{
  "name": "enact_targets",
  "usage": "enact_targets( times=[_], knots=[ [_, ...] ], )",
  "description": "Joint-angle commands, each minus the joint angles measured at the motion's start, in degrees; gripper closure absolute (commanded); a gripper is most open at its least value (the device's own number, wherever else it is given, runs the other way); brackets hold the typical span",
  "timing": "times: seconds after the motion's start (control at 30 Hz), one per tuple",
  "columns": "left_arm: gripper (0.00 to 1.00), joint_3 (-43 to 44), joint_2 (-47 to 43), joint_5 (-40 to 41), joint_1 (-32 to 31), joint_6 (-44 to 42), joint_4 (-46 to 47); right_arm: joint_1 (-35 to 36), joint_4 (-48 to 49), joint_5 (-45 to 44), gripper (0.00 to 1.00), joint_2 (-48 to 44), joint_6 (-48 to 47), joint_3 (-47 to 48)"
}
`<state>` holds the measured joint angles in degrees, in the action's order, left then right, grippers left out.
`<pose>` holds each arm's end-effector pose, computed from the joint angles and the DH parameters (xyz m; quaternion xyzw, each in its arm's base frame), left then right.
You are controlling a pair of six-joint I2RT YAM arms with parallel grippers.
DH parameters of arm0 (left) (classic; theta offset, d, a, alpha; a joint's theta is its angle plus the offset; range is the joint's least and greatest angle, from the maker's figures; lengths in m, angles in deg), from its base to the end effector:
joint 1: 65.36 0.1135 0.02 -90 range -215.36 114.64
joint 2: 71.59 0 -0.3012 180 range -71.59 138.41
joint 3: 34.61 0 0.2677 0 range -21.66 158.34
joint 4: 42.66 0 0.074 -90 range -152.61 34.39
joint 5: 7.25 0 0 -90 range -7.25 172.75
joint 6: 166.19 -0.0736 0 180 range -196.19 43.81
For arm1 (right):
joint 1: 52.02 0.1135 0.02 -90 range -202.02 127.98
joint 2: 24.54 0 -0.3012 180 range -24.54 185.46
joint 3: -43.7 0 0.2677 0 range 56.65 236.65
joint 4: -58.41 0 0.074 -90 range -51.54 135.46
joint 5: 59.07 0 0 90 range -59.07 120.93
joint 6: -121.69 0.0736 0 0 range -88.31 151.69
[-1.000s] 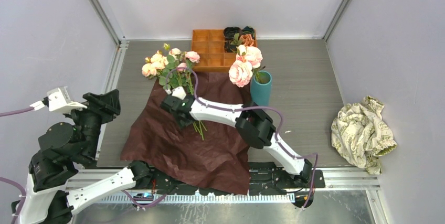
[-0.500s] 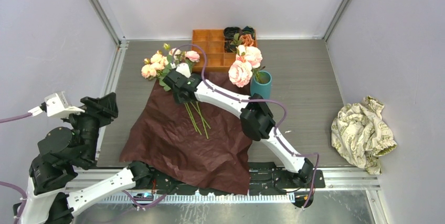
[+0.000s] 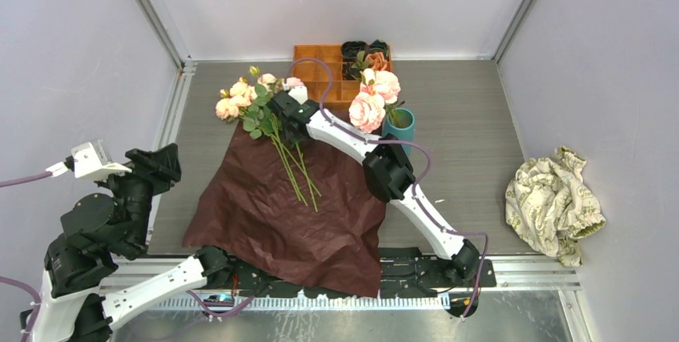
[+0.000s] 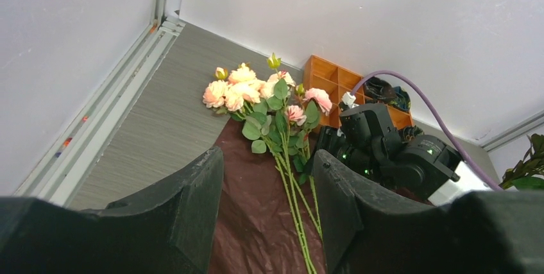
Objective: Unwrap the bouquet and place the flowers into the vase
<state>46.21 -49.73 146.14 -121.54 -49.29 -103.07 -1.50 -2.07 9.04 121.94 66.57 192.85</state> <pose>0.0466 0.0487 0.4523 -0.2009 0.6821 -0.1123 0.6941 0.4118 0.4567 0.1719 -0.0762 0.9417 0.0505 0.3237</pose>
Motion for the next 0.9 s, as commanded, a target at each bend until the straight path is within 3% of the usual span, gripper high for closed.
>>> enact_targets(
  times=[0.0,0.13,0.27,0.33,0.57,0.7,0.73,0.8,0.87],
  knots=[
    [0.46,1.88,0.01,0.94,-0.14,1.36,-1.75,-0.64,1.51,2.03,0.49,1.47,1.92,4.47],
    [0.46,2.07,-1.05,2.00,-0.15,1.49,-2.10,-0.69,2.27,3.36,0.58,1.89,2.51,3.07],
    [0.46,2.17,-1.43,1.94,-0.15,1.56,-1.85,-0.58,3.28,3.80,0.86,0.72,3.32,-0.48],
    [0.46,2.26,-1.16,1.54,-0.11,1.72,-1.81,-0.18,5.52,3.38,0.96,-2.06,3.76,-7.16],
    [0.48,1.88,0.36,0.11,-0.13,2.94,-2.11,4.17,11.63,0.64,0.99,-18.37,4.53,-32.21],
    [0.48,1.15,0.49,-0.50,-0.15,3.15,-1.60,6.59,11.91,-2.31,0.94,-26.62,5.85,-43.52],
    [0.48,1.01,0.53,-0.67,-0.13,3.35,-1.46,7.00,11.89,-3.23,0.86,-28.26,6.17,-45.68],
    [0.48,0.71,0.52,-0.95,-0.15,3.53,-1.26,7.27,11.50,-4.46,0.59,-30.31,6.54,-47.93],
    [0.48,0.37,0.62,-1.22,-0.11,3.62,-0.96,7.29,10.96,-5.42,0.48,-30.71,6.05,-47.71]
  ],
)
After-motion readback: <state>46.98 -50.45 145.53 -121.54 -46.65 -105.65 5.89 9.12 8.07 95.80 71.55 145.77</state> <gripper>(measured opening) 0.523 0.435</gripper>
